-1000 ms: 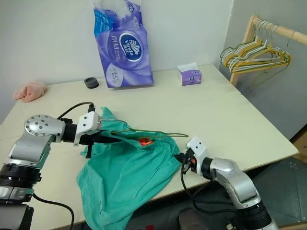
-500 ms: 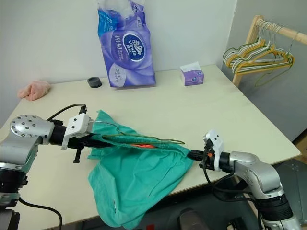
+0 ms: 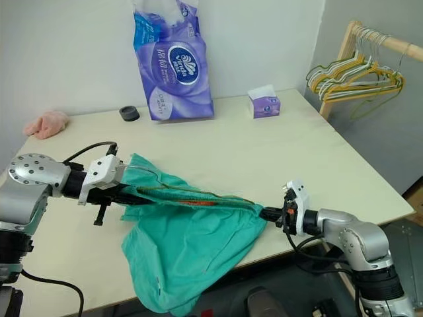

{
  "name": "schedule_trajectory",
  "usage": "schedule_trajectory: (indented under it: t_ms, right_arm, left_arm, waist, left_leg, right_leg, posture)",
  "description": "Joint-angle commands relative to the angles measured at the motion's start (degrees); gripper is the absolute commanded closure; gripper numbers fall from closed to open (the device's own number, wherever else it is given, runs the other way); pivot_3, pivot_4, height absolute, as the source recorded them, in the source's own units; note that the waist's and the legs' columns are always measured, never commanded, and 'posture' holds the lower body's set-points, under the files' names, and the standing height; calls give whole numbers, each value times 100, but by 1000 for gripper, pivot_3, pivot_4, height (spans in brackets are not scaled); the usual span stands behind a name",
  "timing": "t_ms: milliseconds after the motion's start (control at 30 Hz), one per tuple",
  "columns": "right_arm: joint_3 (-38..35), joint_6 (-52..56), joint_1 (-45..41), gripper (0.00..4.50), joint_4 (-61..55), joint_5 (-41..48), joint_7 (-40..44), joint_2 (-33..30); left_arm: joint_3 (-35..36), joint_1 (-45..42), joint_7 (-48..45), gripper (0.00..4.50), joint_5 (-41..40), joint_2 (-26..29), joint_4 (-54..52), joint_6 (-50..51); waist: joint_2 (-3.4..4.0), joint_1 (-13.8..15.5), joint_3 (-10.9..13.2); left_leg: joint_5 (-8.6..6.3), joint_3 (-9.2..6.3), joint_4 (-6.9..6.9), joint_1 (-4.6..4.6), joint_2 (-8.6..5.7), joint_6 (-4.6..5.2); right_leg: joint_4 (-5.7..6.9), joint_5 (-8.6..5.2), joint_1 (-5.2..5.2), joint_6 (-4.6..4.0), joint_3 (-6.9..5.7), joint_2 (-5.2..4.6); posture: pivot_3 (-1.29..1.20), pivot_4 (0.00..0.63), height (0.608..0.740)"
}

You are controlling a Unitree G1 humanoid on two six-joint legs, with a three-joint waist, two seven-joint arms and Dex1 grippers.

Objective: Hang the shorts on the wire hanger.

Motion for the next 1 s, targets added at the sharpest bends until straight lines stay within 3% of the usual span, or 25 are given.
schedule_trajectory:
  t_ms: [33,533,833,1000]
  right_arm:
    - [-295,12,-82,4486,-4,53,-82,-107]
    - [10,-142,52,4486,-578,-7,260,-474]
    - [287,-391,210,4486,-585,-182,324,-586]
    - [290,-406,173,4486,-610,-142,311,-577]
  left_arm:
    - [97,8,3,4500,217,245,149,-265]
    - [-106,-324,476,4500,702,97,911,-735]
    - [77,-387,397,4500,-84,-79,286,399]
    - [-63,-111,274,4500,177,149,253,65]
  waist:
    - [0,9,0]
    - [0,15,0]
    - [-1,11,0]
    - [0,-13,-1]
  left_leg:
    - [0,0,1,0,0,0]
    - [0,-1,1,-1,0,0]
    - [0,-1,4,-3,0,0]
    - [0,-1,0,0,1,0]
  right_leg:
    - [0,0,0,0,0,0]
    - [-1,0,0,1,-1,-1]
    - [-1,-13,1,23,-1,-1]
    - [0,-13,-1,22,0,-1]
  posture:
    - [-332,35,740]
    - [-341,36,740]
    - [-345,32,740]
    - [-345,32,740]
